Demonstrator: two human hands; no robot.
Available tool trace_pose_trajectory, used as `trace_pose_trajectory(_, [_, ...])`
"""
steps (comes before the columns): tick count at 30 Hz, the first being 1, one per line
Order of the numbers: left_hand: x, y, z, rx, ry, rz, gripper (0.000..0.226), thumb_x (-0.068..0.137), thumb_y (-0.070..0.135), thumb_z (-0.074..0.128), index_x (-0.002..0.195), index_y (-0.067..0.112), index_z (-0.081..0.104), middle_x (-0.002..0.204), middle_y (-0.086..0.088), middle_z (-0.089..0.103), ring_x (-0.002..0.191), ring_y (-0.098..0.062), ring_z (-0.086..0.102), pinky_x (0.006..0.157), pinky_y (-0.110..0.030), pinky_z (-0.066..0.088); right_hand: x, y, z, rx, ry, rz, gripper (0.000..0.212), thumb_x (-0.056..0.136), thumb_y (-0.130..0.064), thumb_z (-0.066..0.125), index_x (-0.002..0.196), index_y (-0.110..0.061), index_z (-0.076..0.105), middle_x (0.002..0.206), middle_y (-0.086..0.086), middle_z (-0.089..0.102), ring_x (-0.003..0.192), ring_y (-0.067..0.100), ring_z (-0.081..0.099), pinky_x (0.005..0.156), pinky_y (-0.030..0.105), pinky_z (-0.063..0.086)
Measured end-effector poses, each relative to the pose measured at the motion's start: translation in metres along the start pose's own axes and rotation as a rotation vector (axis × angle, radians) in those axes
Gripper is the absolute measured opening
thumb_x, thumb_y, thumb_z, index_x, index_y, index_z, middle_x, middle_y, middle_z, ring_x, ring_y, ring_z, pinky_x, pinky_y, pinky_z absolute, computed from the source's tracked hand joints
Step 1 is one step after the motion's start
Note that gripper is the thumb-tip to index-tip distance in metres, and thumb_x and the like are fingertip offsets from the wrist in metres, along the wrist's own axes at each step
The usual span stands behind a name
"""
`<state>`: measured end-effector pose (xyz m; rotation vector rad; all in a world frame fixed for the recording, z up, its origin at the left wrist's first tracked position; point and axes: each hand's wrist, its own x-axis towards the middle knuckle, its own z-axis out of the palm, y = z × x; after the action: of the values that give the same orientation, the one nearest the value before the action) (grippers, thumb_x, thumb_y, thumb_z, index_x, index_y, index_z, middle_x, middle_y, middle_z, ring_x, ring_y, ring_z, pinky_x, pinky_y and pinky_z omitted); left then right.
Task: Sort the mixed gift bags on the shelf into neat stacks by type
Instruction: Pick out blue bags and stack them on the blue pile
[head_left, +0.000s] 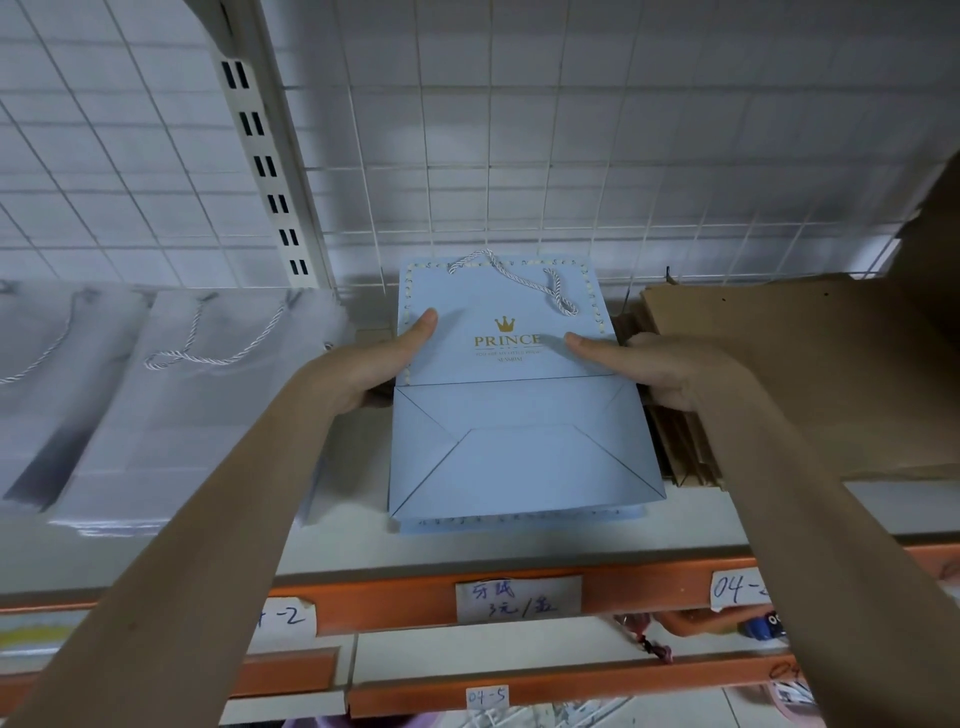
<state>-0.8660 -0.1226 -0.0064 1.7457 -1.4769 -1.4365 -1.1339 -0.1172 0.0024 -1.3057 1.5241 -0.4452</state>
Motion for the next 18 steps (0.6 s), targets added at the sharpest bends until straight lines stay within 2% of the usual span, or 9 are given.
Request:
trace_pose_trajectory(2, [-0.009,-0.009,-0.001,0.04,0.073,-0.006,0.066,0.072,0.082,0.036,0.109,0.032,0.058,0.11,0.012,0.062,0.099,-0.006,0.057,0.076,-0.019,0.043,-0.006,0.006,-0.004,-0.016,0.097,-0.03,0.122,0.032,-0.084,0.069,0.128,-0.01,0.053,0.124,-0.001,0.061,0.112,0.014,0.058,0.101,0.031,0.042])
trace_pose_trajectory(3, [-0.013,-0.016,-0.002,0.066,0.113,-0.022,0.08,0.062,0.09,0.036,0.113,0.032,0.058,0.115,0.011,0.062,0.105,-0.009,0.058,0.084,-0.022,0.044,-0.011,0.01,-0.005,-0.058,0.132,-0.056,0.121,0.028,-0.089,0.065,0.121,-0.013,0.059,0.119,-0.001,0.065,0.11,0.015,0.06,0.102,0.035,0.043])
trace_pose_trajectory(5, [-0.021,-0.035,-0.004,0.1,0.176,-0.054,0.106,0.042,0.101,0.032,0.123,0.036,0.053,0.127,0.011,0.058,0.117,-0.013,0.055,0.102,-0.034,0.039,-0.03,0.015,-0.002,-0.199,0.178,-0.072,0.111,0.035,-0.094,0.056,0.114,-0.017,0.064,0.116,0.001,0.066,0.11,0.019,0.059,0.102,0.039,0.042])
trace_pose_trajectory(7, [-0.047,-0.043,0.009,0.15,0.201,-0.054,0.118,0.041,0.102,0.026,0.135,0.034,0.044,0.141,0.01,0.046,0.129,-0.016,0.043,0.11,-0.04,0.03,-0.05,0.021,0.007,-0.265,0.143,-0.11,0.093,0.048,-0.089,0.055,0.116,-0.027,0.062,0.117,-0.008,0.064,0.11,0.015,0.057,0.099,0.033,0.042])
trace_pose_trajectory(9, [-0.07,-0.047,0.03,0.198,0.234,-0.042,0.113,0.055,0.095,0.025,0.139,0.023,0.04,0.141,0.003,0.044,0.13,-0.02,0.041,0.105,-0.036,0.032,-0.068,0.026,0.021,-0.224,0.018,-0.183,0.068,0.056,-0.078,0.059,0.111,-0.039,0.062,0.109,-0.018,0.065,0.104,0.008,0.059,0.091,0.025,0.045])
trace_pose_trajectory(10, [-0.082,-0.048,0.04,0.222,0.257,-0.031,0.108,0.061,0.09,0.027,0.14,0.018,0.038,0.137,-0.001,0.048,0.126,-0.022,0.043,0.099,-0.034,0.034,-0.074,0.029,0.028,-0.205,-0.027,-0.228,0.064,0.054,-0.077,0.061,0.109,-0.044,0.062,0.108,-0.016,0.067,0.102,0.009,0.062,0.09,0.026,0.047])
trace_pose_trajectory(13, [-0.1,-0.054,0.058,0.27,0.279,0.033,0.099,0.062,0.082,0.046,0.139,0.021,0.034,0.122,0.0,0.058,0.113,-0.019,0.053,0.09,-0.031,0.04,-0.074,0.045,0.035,-0.206,-0.045,-0.305,0.077,0.05,-0.075,0.07,0.119,-0.045,0.054,0.114,-0.015,0.066,0.108,0.009,0.06,0.099,0.036,0.046])
trace_pose_trajectory(16, [-0.102,-0.063,0.063,0.288,0.249,0.123,0.084,0.055,0.06,0.075,0.127,0.029,0.044,0.111,0.012,0.061,0.103,-0.011,0.057,0.077,-0.024,0.045,-0.073,0.055,0.038,-0.234,-0.101,-0.299,0.076,0.055,-0.043,0.086,0.122,-0.035,0.05,0.114,-0.015,0.063,0.109,0.004,0.056,0.099,0.035,0.045])
trace_pose_trajectory(18, [-0.099,-0.066,0.062,0.374,0.242,0.113,0.086,0.053,0.045,0.085,0.126,0.025,0.043,0.112,0.009,0.059,0.102,-0.013,0.056,0.072,-0.022,0.047,-0.068,0.061,0.039,-0.345,-0.058,-0.228,0.088,0.04,-0.049,0.085,0.119,-0.033,0.05,0.111,-0.012,0.06,0.107,0.009,0.055,0.096,0.039,0.046])
